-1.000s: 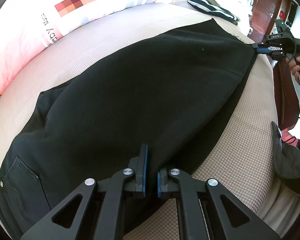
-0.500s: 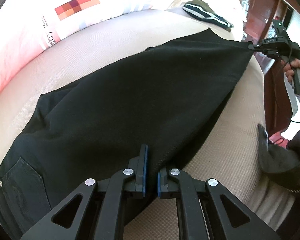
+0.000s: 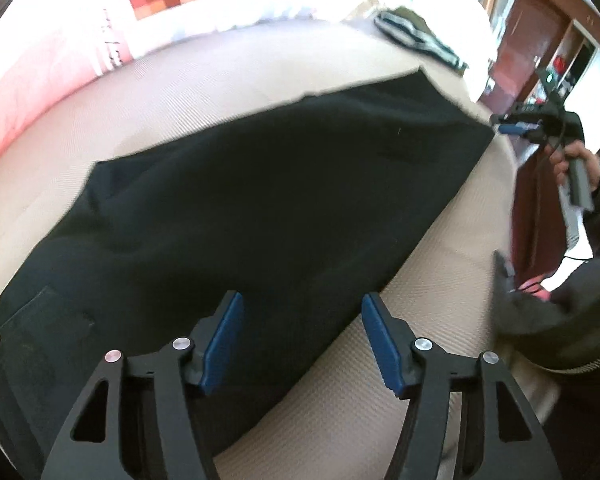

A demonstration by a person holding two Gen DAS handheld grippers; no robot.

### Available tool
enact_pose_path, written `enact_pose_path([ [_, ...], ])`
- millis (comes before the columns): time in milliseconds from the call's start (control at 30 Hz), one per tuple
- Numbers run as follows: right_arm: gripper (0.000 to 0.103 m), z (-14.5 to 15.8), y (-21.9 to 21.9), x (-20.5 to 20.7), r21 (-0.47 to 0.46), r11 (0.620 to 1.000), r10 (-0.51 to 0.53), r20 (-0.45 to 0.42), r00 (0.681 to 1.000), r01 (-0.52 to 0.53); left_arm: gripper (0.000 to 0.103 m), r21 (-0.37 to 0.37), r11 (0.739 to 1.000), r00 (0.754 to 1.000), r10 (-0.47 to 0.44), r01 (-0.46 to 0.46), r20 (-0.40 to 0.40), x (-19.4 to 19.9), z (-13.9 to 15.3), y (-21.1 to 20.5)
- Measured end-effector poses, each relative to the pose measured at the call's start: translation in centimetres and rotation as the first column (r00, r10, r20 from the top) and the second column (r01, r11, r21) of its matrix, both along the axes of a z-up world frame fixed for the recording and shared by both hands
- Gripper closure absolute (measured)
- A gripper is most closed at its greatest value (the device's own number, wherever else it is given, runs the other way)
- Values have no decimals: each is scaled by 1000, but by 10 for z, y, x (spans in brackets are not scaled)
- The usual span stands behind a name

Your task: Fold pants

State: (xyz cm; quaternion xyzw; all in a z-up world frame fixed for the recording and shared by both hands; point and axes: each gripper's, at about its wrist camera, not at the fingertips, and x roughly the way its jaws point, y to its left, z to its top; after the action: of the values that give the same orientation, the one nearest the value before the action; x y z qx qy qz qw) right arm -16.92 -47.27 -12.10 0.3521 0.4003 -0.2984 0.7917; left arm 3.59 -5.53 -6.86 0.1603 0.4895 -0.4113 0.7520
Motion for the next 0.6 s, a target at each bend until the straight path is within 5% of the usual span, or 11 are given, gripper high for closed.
enact_pose_path([
  [167, 72, 41, 26, 47, -48, 986, 165, 58, 985, -162, 34, -80, 975, 974, 214, -208, 70, 28, 22, 45],
  [267, 72, 55, 65, 106, -35, 934, 357, 95, 929, -355, 34, -114, 901, 901, 427, -418, 76, 56, 22, 84],
  [400, 72, 59, 133, 192, 17, 778, 621, 133, 773, -628, 34, -149, 794, 794, 604, -590, 73, 75, 21, 129],
  [600, 72, 39, 257, 309, 120, 422, 887, 153, 436, -899, 34, -132, 699, 692, 715, -703, 96, 79, 17, 174],
])
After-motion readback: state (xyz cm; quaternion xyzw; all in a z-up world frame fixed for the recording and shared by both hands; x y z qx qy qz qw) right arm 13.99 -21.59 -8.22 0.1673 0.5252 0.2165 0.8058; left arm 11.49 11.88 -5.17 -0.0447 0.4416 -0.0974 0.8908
